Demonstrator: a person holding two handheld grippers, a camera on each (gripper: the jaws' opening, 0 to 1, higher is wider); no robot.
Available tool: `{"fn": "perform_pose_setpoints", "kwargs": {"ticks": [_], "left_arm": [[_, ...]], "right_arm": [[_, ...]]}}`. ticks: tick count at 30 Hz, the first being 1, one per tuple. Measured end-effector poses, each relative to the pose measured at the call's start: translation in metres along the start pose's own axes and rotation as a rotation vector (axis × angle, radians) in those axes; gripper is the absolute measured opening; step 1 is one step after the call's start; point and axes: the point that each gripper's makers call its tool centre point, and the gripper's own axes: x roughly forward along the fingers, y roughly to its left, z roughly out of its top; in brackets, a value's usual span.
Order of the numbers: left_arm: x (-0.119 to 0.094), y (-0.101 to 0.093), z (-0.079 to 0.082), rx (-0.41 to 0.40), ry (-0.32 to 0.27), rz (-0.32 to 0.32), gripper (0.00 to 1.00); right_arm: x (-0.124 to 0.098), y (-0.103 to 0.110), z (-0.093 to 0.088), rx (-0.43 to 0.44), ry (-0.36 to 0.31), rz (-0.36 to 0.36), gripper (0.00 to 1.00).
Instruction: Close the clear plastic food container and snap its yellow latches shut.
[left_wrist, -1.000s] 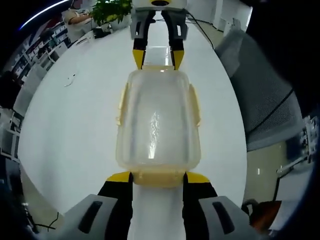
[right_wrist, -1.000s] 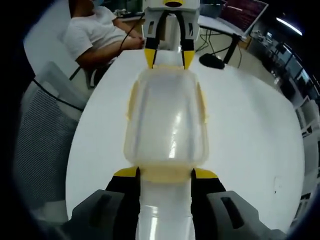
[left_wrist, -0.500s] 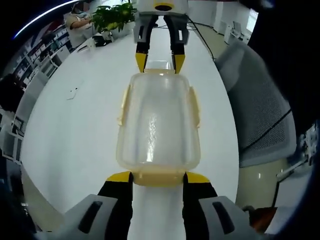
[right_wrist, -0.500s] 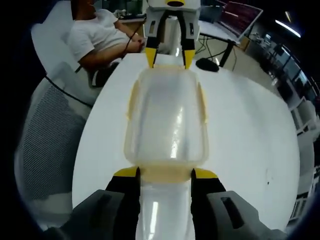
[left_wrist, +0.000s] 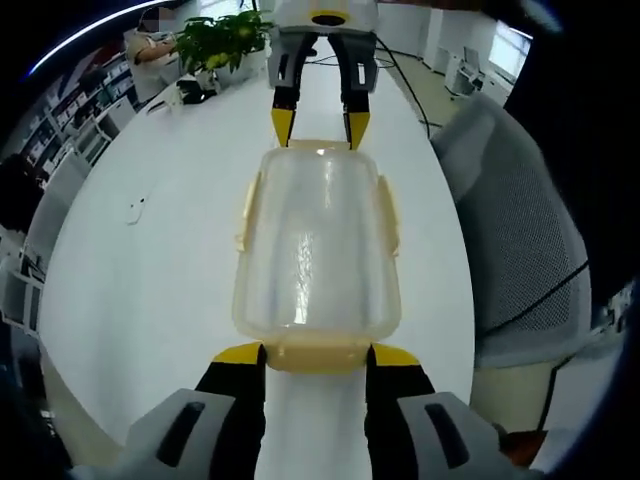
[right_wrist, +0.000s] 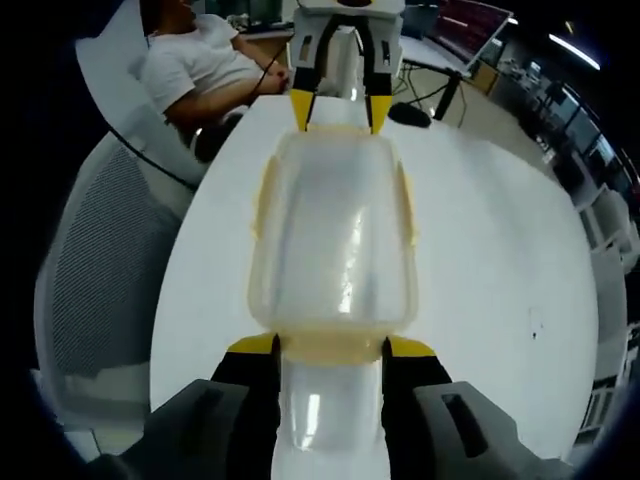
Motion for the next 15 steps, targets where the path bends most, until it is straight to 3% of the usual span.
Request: {"fn": "perform_pose_setpoints", "kwargs": {"ticks": [15], "left_arm": [[0.016,0.003,0.039,0.006,-0.017,-0.01,0.33]], "right_arm": [[-0.017,0.003,-0.042,0.009,0.035,0.006,0.36]]}}
